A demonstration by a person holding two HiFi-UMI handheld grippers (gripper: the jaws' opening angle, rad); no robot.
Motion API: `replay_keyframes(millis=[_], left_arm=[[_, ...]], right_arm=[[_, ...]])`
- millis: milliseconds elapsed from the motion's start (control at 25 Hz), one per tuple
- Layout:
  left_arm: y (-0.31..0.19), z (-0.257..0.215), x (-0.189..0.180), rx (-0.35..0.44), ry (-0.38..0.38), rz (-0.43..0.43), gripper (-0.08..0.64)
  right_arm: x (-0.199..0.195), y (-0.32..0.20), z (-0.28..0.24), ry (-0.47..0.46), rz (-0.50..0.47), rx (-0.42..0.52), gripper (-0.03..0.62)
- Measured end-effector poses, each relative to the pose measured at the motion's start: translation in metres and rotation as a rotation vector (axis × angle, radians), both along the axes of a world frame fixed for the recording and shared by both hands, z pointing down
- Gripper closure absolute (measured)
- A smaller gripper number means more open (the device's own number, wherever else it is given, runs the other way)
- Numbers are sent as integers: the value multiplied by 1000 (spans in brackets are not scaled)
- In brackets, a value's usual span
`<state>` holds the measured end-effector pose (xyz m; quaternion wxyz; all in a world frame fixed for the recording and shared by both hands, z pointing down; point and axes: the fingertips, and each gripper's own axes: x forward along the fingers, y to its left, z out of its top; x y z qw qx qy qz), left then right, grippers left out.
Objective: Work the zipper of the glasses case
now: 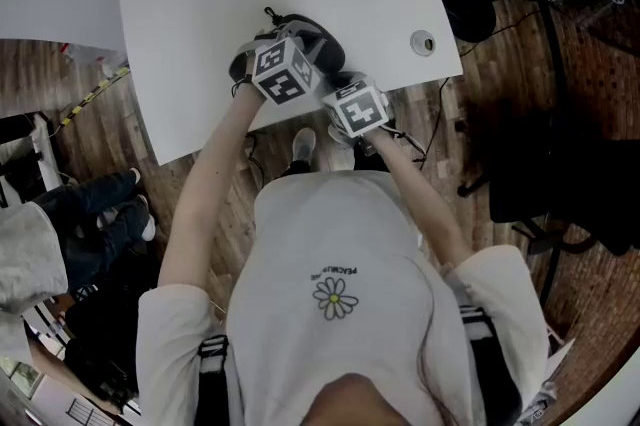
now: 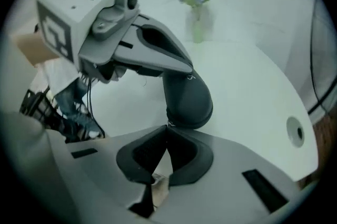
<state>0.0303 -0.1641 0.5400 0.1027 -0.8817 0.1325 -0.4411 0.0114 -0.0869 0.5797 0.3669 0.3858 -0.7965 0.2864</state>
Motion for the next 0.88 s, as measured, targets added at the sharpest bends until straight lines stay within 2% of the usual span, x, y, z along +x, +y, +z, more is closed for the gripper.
replay_keyframes(millis=[80, 160, 240, 560, 640, 760, 800, 840, 880], left_arm=[[0, -1, 0, -1, 4, -9, 548], [2, -1, -2, 0, 12, -14, 548], [2, 0, -5, 1, 31, -25, 548], [1, -2, -4, -8, 39, -34, 548], [1, -2, -4, -19, 39, -40, 548], [3, -3, -8, -57, 14, -36, 548], [3, -6, -9, -58, 7, -36, 546], [1, -14, -9, -48, 16, -46, 546], [-2, -25, -7, -32, 48, -70, 546]], right_arm=[[-7, -2, 0, -50, 111, -27, 584], [-8, -3, 2, -17, 136, -8, 584], [-8, -3, 4, 5, 125, 6, 584], [-4, 0, 4, -15, 71, 6, 583], [6, 5, 4, -7, 74, -1, 583], [30, 4, -6, 25, 74, 38, 580], [38, 2, -11, 30, 72, 57, 570], [46, -2, -18, 36, 70, 80, 526], [55, -8, -27, 45, 69, 108, 520]])
